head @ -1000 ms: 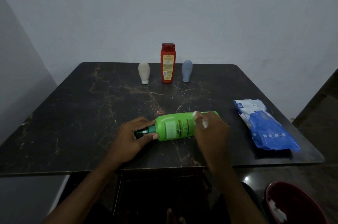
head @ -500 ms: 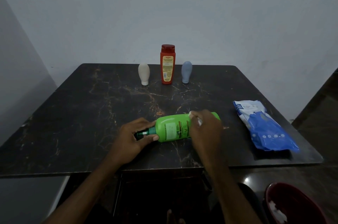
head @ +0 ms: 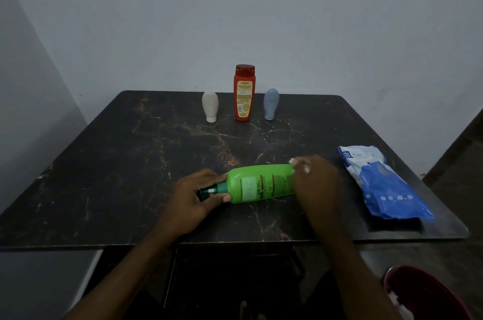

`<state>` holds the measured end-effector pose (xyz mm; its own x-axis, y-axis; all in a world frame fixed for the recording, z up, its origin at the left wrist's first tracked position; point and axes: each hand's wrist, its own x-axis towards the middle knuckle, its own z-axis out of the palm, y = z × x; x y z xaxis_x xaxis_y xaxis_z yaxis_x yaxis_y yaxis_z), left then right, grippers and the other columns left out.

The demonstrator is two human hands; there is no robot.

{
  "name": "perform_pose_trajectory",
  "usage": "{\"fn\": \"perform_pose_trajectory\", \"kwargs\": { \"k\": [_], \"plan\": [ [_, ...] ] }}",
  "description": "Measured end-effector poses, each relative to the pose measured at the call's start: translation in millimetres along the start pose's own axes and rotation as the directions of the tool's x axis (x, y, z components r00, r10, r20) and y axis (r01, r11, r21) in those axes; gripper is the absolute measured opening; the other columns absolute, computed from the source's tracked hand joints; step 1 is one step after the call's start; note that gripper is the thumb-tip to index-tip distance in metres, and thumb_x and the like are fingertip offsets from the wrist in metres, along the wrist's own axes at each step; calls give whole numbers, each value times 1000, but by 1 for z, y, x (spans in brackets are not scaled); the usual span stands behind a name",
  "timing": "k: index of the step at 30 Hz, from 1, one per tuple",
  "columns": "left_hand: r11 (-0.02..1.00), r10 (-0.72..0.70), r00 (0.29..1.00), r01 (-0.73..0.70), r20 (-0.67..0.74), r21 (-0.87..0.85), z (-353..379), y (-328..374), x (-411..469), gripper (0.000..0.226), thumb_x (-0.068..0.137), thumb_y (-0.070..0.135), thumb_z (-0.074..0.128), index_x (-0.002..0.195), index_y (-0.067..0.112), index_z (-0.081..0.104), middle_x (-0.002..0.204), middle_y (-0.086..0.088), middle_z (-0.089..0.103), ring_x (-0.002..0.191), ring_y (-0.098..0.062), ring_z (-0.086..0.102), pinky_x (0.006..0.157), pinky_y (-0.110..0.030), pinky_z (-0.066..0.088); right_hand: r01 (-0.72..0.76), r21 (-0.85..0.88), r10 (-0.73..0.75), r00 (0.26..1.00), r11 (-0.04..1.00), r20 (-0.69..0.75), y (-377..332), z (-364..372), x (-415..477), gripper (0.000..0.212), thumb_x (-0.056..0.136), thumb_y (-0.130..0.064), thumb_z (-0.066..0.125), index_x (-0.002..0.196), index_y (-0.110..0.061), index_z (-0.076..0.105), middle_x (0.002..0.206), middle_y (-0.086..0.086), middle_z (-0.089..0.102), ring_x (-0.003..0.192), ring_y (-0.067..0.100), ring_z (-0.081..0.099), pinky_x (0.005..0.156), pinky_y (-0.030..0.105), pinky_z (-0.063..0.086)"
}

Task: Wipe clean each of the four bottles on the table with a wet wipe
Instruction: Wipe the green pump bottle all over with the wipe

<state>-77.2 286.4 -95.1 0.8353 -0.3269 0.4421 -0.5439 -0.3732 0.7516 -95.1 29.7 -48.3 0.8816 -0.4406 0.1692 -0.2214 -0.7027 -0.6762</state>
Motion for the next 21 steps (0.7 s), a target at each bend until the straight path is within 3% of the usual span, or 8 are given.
{"fn": "perform_pose_trajectory", "kwargs": {
  "k": [5, 10, 13, 18, 21],
  "plan": [
    [1000, 29, 1000, -29, -12, 8, 1, 0, 0, 47, 80, 39, 78, 123, 20, 73, 99, 7, 70, 87, -14, 69, 76, -35, 55, -104, -40, 101, 992, 994, -80, 12, -7, 10, 24, 91, -31, 51, 100, -21, 71, 96, 3, 70, 87, 25, 63, 74, 31, 44],
    [999, 40, 999, -40, -21, 18, 0, 1, -1, 48, 80, 41, 78, 123, 20, 74, 99, 8, 70, 88, -13, 69, 76, -35, 56, -54, -58, 57, 998, 997, 36, -19, 1, -5, 24, 94, -17, 51, 109, -18, 70, 107, 4, 68, 91, 18, 60, 76, 26, 41],
    [999, 36, 999, -35, -22, 29, 1, 1, -1, 46, 79, 35, 81, 121, 19, 74, 100, 10, 70, 89, -12, 70, 77, -34, 57, 35, -55, -33, 998, 998, 46, -50, 19, -28, 25, 94, -15, 53, 113, -21, 68, 109, -1, 67, 85, 13, 58, 74, 25, 44],
    [999, 36, 999, -36, 8, 33, 1, 2, -1, 28, 82, 21, 76, 109, 16, 77, 100, 7, 71, 93, -11, 70, 81, -35, 56, 425, -49, -422, 905, 904, 60, -73, 61, -66, 15, 93, -18, 49, 95, -21, 63, 97, -2, 58, 84, 20, 60, 69, 36, 48],
    [999, 32, 999, -32, 17, 28, 0, 1, -1, 23, 81, 15, 75, 105, 15, 76, 99, 8, 70, 93, -13, 70, 81, -32, 55, 515, -107, -513, 857, 850, 46, -59, 71, -72, 24, 85, -16, 59, 107, -19, 66, 100, -1, 59, 80, 19, 60, 64, 31, 49]
  ]
}}
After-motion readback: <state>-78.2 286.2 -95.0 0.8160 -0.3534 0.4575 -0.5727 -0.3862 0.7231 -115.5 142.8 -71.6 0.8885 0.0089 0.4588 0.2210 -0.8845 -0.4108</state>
